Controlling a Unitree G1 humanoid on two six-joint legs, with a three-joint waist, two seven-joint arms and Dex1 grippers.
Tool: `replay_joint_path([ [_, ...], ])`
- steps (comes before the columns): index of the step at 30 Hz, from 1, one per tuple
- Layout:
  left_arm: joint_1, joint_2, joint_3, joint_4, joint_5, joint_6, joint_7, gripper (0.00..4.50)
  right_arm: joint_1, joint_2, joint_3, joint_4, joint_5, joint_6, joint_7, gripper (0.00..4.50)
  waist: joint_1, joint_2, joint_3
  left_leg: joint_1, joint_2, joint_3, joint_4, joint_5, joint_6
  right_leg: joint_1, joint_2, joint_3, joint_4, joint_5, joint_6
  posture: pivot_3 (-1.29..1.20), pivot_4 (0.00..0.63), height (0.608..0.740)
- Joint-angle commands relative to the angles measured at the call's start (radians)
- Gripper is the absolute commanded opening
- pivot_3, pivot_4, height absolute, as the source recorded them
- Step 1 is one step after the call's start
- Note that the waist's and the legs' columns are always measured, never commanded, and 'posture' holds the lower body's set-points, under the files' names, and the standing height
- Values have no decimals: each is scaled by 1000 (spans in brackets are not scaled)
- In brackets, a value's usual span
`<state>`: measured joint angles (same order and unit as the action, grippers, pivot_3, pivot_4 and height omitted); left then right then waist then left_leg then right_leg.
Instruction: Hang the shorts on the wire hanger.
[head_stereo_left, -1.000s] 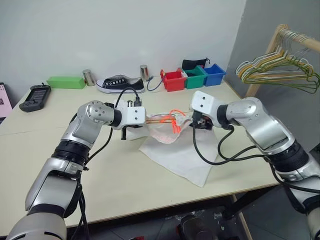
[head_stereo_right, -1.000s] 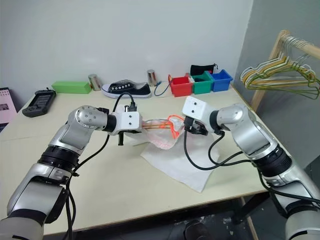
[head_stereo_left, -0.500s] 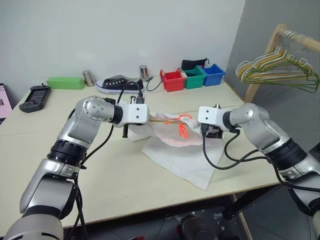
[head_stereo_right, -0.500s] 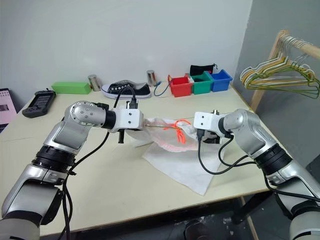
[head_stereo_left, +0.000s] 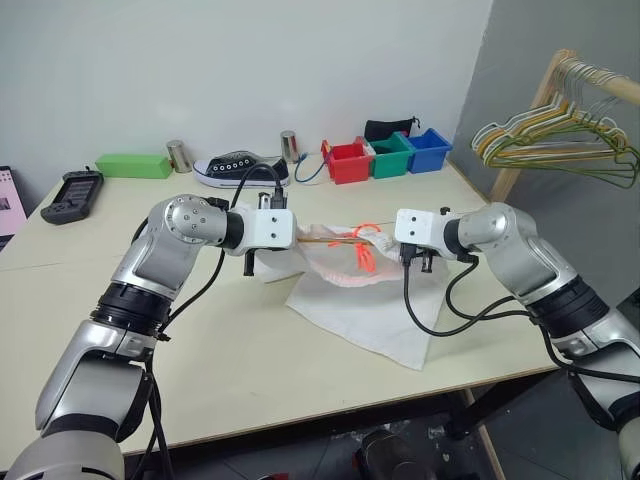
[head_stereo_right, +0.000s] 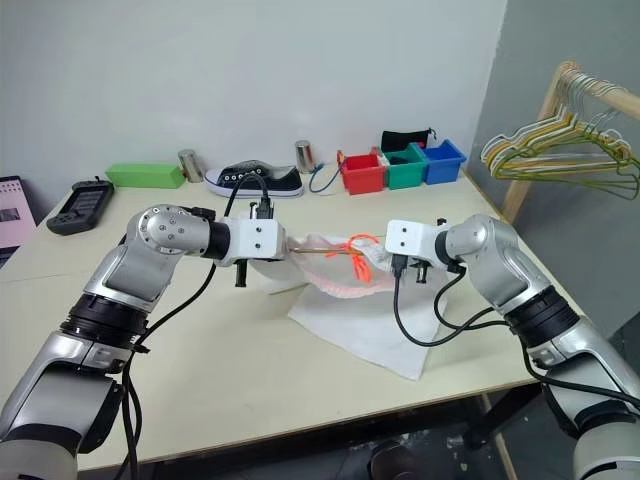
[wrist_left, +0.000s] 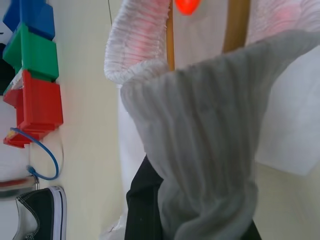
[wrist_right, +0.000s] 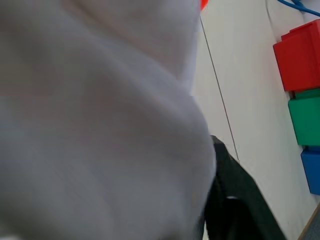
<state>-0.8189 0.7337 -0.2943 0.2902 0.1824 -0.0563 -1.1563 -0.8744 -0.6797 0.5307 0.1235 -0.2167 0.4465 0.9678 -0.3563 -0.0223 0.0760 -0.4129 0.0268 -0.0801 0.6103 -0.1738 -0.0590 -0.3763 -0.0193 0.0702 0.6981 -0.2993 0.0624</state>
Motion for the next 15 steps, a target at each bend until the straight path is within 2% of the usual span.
replay_joint_path([
  [1, -47, -4, 24, -5, -13, -58, 15, 0, -9, 1, -52, -21, -12, -1, -2, 11, -1, 0, 0, 0, 0, 0, 0, 0, 0, 0, 0, 0, 0, 0, 0, -252, 0, 740],
  [3, -59, -15, 34, 11, -29, -61, 22, 567, -4, -2, -49, -27, -16, 3, 6, 0, -1, 0, 0, 1, 0, 0, 0, 0, 0, 1, 0, 0, 0, 0, 0, -254, 0, 740],
  [10, -75, -8, 46, 24, -63, -57, -1, 1818, 6, 12, -76, -37, -6, 38, 0, 0, -3, 0, 0, 3, 0, 0, 0, 0, 0, 3, 0, 0, 0, 0, 0, -252, 0, 740],
  [15, -75, 30, 66, 15, -96, -47, -34, 3059, 5, 26, -88, -29, -7, 53, 0, 0, -3, 0, 0, 4, 0, 0, 0, 0, 0, 3, 0, 0, 0, 0, 0, -242, 0, 740],
])
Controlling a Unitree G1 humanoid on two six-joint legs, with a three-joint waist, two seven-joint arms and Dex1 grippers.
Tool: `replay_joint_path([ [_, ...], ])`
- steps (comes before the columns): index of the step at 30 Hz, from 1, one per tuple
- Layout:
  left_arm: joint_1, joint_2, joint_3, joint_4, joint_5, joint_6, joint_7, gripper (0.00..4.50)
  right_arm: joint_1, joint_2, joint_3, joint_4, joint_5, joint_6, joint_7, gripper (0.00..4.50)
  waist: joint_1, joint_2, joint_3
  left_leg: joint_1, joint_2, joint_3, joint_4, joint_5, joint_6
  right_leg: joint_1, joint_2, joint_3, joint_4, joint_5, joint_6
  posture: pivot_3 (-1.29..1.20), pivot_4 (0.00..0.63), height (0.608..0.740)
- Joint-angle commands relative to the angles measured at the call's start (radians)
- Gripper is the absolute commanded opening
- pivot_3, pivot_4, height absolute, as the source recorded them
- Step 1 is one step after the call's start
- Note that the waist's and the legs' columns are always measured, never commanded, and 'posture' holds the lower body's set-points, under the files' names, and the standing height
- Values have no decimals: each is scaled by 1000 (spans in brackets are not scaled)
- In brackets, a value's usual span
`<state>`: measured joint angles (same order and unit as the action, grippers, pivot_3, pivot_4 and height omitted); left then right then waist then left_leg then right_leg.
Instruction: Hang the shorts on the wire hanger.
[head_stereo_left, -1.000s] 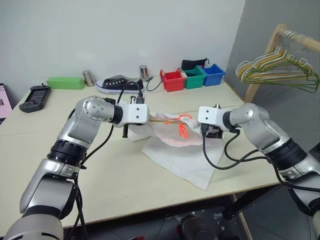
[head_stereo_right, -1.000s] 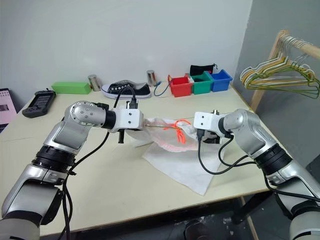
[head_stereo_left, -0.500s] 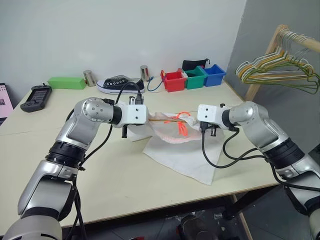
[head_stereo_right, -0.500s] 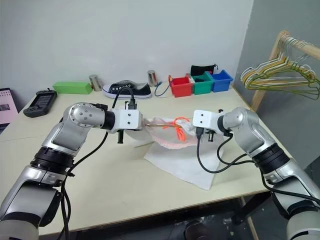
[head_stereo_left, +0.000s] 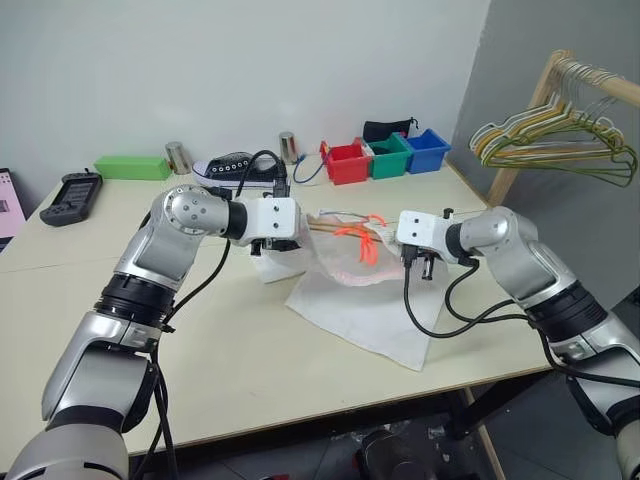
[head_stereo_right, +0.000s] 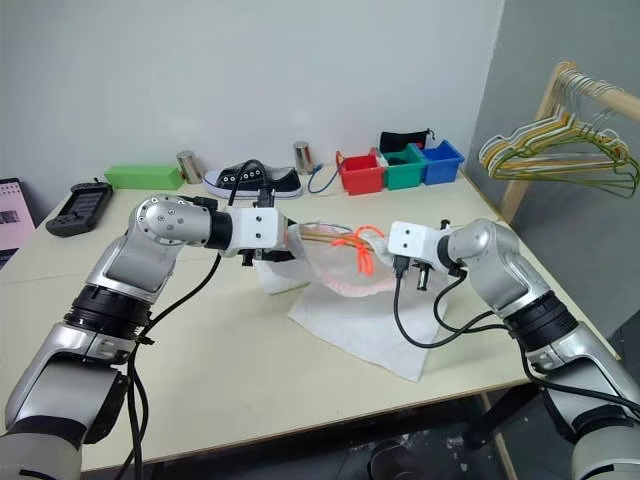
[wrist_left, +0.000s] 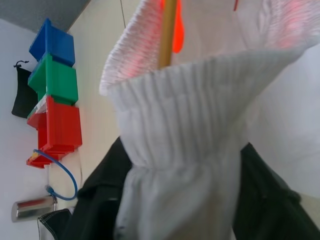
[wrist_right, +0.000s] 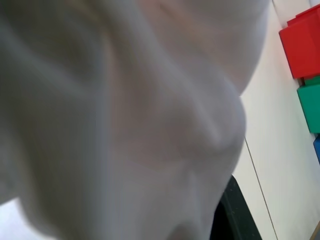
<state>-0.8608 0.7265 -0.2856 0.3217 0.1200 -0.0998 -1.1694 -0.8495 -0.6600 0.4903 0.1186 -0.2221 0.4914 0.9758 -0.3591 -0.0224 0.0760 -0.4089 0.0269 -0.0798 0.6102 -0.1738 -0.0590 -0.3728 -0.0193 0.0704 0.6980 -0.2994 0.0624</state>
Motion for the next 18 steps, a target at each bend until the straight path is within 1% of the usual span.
replay_joint_path([
  [1, -32, 44, 60, -21, -40, 1, -28, 3165, -19, 8, -50, -22, -2, 9, -8, 0, 0, 0, 0, 0, 0, 0, 0, 0, 0, 0, 0, 0, 0, 0, 0, -240, 0, 740],
  [4, -36, 73, 85, -27, -62, 7, -43, 3916, -20, 17, -55, -12, 1, 14, -13, 0, 1, 0, 0, 0, 0, 0, 0, 0, 0, 0, 0, 0, 0, 0, 0, -233, 0, 740],
  [7, -49, 91, 119, -41, -99, 36, -55, 4482, -17, 22, -60, -3, 1, 12, -16, 0, 2, 0, 0, 0, 0, 0, 0, 0, 0, 0, 0, 0, 0, 0, 0, -226, 0, 740],
  [13, -51, 139, 188, -106, -193, 143, -111, 4482, -12, 32, -79, 24, 7, 11, -27, 0, 4, 0, 0, 0, 0, 0, 0, 0, 0, 0, 0, 0, 0, 0, 0, -220, 0, 740],
  [18, -30, 192, 240, -129, -227, 214, -102, 4482, 1, 35, -110, 23, 37, 32, -18, 0, 4, 0, 0, 0, 0, 0, 0, 0, 0, 0, 0, 0, 0, 0, 0, -226, 0, 740],
])
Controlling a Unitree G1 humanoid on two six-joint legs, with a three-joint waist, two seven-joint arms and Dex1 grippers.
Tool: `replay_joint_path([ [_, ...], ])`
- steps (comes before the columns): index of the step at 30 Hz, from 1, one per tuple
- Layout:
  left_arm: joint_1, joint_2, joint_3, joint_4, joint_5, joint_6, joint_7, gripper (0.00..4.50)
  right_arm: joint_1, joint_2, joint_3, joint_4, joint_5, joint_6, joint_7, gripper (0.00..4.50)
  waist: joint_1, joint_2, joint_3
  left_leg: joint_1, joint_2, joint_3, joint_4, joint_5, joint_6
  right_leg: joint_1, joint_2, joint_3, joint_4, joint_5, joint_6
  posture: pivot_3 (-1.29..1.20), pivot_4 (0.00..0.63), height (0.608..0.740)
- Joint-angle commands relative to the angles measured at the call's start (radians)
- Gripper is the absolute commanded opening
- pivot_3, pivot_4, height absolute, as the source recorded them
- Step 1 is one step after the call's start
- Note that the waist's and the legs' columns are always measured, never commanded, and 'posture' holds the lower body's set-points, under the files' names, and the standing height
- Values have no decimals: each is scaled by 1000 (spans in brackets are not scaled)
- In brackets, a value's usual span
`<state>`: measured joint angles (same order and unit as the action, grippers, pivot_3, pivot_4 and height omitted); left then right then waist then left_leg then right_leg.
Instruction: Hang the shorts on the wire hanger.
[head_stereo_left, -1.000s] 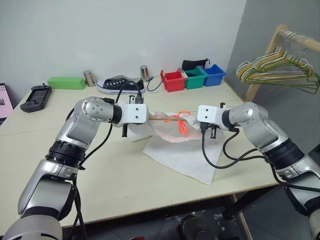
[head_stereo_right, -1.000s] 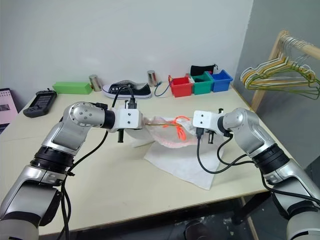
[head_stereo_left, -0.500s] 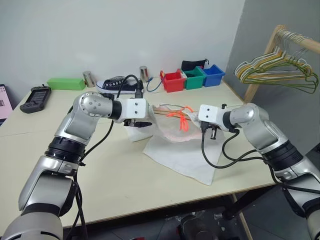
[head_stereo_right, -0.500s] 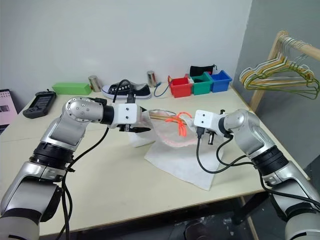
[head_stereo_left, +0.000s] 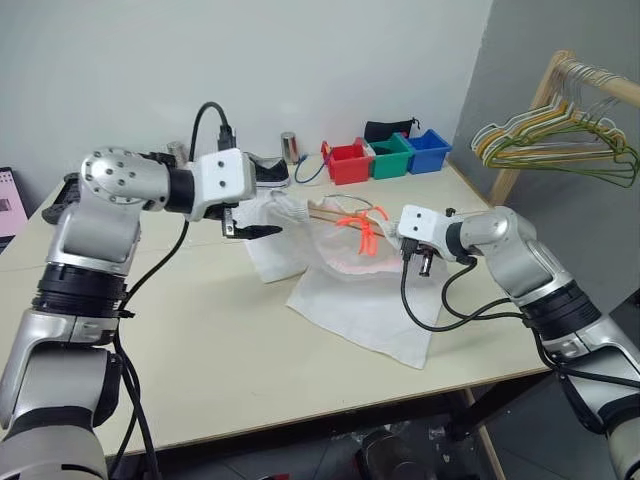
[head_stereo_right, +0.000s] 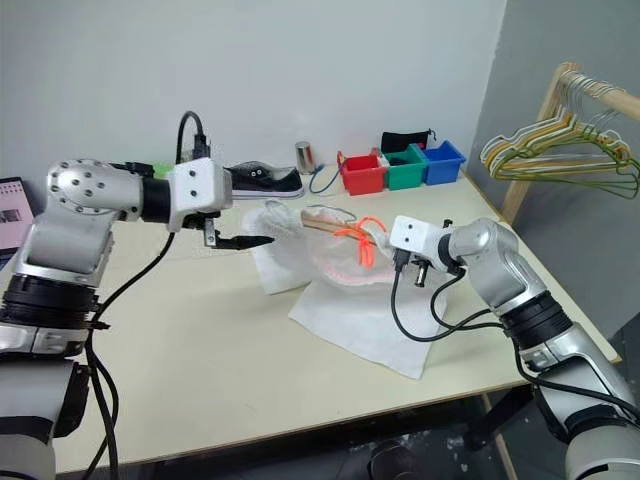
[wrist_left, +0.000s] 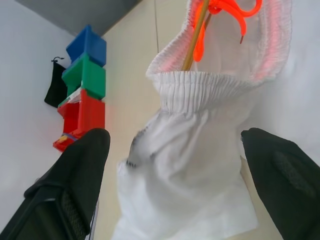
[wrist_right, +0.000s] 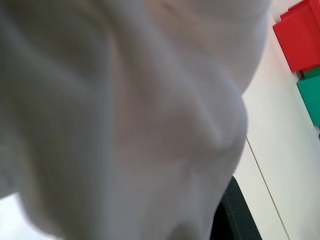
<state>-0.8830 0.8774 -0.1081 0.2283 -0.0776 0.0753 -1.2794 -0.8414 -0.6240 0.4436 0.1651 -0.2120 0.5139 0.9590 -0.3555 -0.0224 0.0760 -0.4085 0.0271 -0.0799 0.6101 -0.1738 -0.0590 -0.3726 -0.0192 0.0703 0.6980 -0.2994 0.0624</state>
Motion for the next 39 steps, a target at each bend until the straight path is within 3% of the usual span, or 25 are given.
replay_joint_path([
  [1, 6, 50, 71, -50, -37, 53, 8, 4482, -4, -3, -69, -31, 31, 15, 3, 0, 0, 0, 0, 0, 0, 0, 0, 0, 0, 0, 0, 0, 0, 0, 0, -228, 0, 740],
  [6, 101, 57, 127, -217, -147, 205, 6, 4482, 28, -36, -98, -88, 43, 62, 13, 0, 3, 0, 0, 0, 0, 0, 0, 0, 0, 1, 0, 0, 0, 0, 0, -236, 0, 740],
  [10, 202, 24, 160, -392, -258, 351, 52, 4482, 106, -69, -219, -244, 91, 314, -22, 0, 13, 0, 0, 0, 0, 0, 0, 0, 0, 0, 0, 0, 0, 0, 0, -250, 0, 740],
  [13, 227, -53, 149, -452, -285, 391, 140, 4482, 235, -74, -331, -425, 138, 548, -50, 0, 31, -1, -2, 0, 1, 0, 0, 0, 0, 1, 0, 0, 0, 0, 0, -287, 0, 740],
  [19, 186, -300, 65, -470, -303, 413, 298, 4482, 472, -5, -544, -664, 118, 932, -229, 0, 43, 0, -4, 0, 0, 1, 2, 0, 0, 4, 0, 1, -3, 0, 1, -390, 4, 740],
  [23, 153, -454, -18, -430, -288, 397, 348, 4482, 520, 103, -670, -751, 47, 1084, -402, 0, -11, 0, -4, 0, -2, 4, 4, 0, 0, 5, 0, 5, -4, 2, 4, -477, 13, 740],
  [30, 45, -711, -63, -279, -267, 335, 455, 4482, 468, 251, -784, -783, -50, 1098, -656, 0, -141, 4, -7, -1, -1, 4, 0, 0, 0, 5, 0, 4, -10, 2, 4, -534, 15, 740],
  [34, -4, -775, -73, -207, -248, 283, 474, 4482, 379, 268, -839, -724, -72, 1084, -751, 0, -214, 6, -7, -1, -2, 6, -1, 0, 0, 7, -1, 5, -14, 2, 5, -540, 9, 740],
  [39, -25, -815, -83, -189, -239, 255, 488, 4482, 227, 230, -917, -572, -49, 1017, -812, 0, -276, 5, -7, 13, -2, 5, -7, -1, 0, 21, -2, 3, -19, -4, -1, -532, 3, 740],
])
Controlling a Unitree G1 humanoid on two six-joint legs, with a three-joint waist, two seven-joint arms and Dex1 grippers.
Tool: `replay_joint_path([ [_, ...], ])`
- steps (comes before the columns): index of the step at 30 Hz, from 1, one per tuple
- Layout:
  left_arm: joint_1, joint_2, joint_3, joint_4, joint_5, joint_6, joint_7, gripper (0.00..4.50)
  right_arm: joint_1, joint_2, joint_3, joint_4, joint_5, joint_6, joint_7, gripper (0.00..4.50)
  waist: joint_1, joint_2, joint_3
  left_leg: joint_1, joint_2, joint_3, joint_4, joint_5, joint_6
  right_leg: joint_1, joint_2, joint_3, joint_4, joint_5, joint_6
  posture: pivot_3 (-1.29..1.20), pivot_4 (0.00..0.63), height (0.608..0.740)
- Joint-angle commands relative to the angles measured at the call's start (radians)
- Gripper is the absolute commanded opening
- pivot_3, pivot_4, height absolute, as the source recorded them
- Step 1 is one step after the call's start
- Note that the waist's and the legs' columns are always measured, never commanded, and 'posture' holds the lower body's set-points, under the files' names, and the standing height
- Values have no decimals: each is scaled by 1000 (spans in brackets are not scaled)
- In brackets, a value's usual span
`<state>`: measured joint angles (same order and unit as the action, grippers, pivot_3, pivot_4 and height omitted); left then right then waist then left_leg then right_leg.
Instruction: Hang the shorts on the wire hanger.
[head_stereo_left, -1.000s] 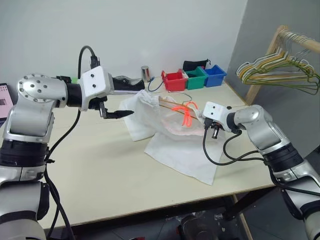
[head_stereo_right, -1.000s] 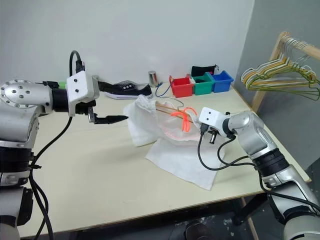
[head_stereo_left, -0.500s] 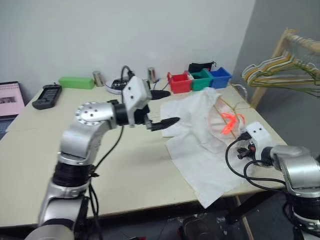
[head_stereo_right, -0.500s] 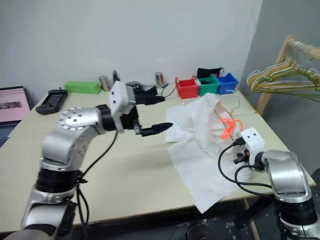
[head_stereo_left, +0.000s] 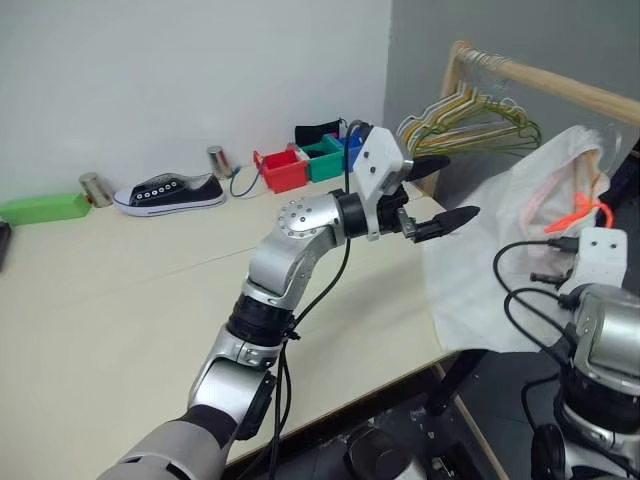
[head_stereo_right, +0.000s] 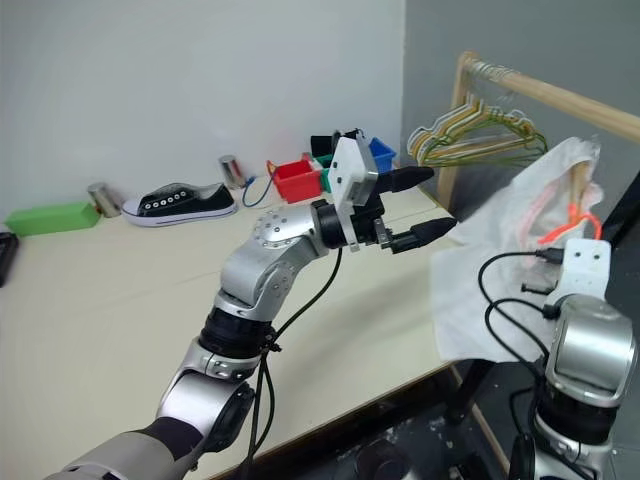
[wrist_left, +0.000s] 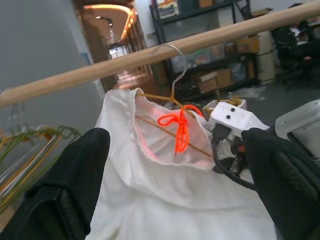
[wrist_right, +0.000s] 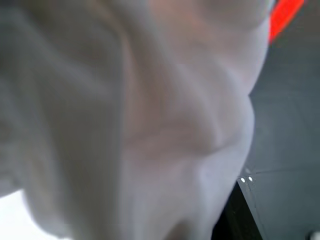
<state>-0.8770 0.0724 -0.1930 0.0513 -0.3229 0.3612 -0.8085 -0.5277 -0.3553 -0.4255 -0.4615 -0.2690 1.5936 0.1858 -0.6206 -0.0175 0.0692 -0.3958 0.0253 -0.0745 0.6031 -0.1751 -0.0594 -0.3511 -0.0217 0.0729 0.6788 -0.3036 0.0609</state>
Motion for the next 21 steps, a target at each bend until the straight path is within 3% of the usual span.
replay_joint_path([
  [1, -33, -13, 4, -12, 8, -32, 20, 4482, -111, -55, -57, 90, 16, -80, -44, 0, -17, 0, 0, 1, 0, 0, -2, 0, 0, 1, -1, -1, 0, -1, 0, -532, 3, 740],
  [10, -15, 2, 3, -46, 23, -21, 46, 4482, -291, -56, -191, 324, 103, -67, -59, 0, -30, 0, 0, 7, -1, 1, -9, 0, 0, 3, -1, 0, 0, -2, 4, -495, 0, 740],
  [21, -2, 22, 3, -66, 28, -12, 74, 4482, -377, -73, -265, 427, 166, 19, -68, 0, -10, 0, 0, 12, -1, 1, -10, 0, 0, 8, -1, 0, 0, -3, 2, -470, 11, 740],
])
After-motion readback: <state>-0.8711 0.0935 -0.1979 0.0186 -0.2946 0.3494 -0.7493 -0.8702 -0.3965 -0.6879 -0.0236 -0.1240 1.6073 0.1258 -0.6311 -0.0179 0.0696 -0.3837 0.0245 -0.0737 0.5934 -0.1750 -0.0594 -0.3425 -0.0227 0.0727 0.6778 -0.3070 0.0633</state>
